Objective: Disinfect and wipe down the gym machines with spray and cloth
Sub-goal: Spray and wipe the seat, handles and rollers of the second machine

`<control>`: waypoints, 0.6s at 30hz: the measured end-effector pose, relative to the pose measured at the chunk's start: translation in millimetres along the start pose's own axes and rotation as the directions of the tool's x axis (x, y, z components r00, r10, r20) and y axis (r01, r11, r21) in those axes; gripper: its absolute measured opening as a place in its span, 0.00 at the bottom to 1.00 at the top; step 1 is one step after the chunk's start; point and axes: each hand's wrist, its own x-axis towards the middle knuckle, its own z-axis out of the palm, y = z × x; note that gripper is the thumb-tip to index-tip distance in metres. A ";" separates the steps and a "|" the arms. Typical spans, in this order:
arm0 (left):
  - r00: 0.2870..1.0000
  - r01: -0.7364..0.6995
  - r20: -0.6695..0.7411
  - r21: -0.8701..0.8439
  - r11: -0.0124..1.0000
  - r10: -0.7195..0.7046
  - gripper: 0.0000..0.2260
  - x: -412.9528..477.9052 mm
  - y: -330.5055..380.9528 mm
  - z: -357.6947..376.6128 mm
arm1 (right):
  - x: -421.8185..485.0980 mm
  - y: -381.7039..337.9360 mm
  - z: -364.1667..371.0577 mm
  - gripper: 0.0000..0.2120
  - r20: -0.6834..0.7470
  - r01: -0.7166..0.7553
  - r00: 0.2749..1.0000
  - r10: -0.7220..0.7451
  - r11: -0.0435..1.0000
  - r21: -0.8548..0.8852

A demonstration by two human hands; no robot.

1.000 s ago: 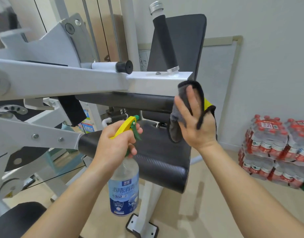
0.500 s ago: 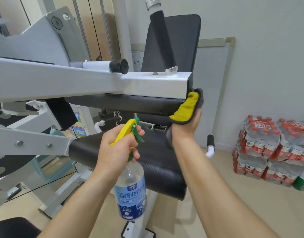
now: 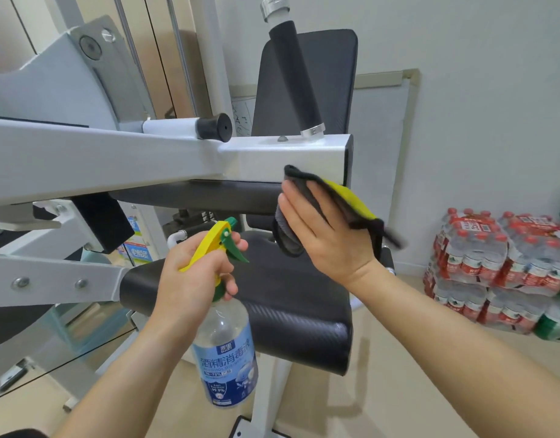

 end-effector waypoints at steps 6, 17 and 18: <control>0.998 0.033 -0.050 -0.018 0.999 -0.034 0.15 9.2 -1.2 -22.8 | 47.7 -39.1 12.1 0.25 0.232 0.308 0.930 -0.284 0.948 -0.074; 0.998 0.020 -0.067 0.023 1.000 -0.018 0.13 12.9 0.3 -37.2 | 66.2 -35.5 7.1 0.25 0.237 0.157 0.958 -0.162 0.987 0.039; 0.998 0.018 -0.056 0.013 1.000 -0.017 0.13 14.7 0.7 -34.6 | 56.1 -22.6 -0.5 0.25 0.222 0.164 0.961 -0.164 0.986 0.021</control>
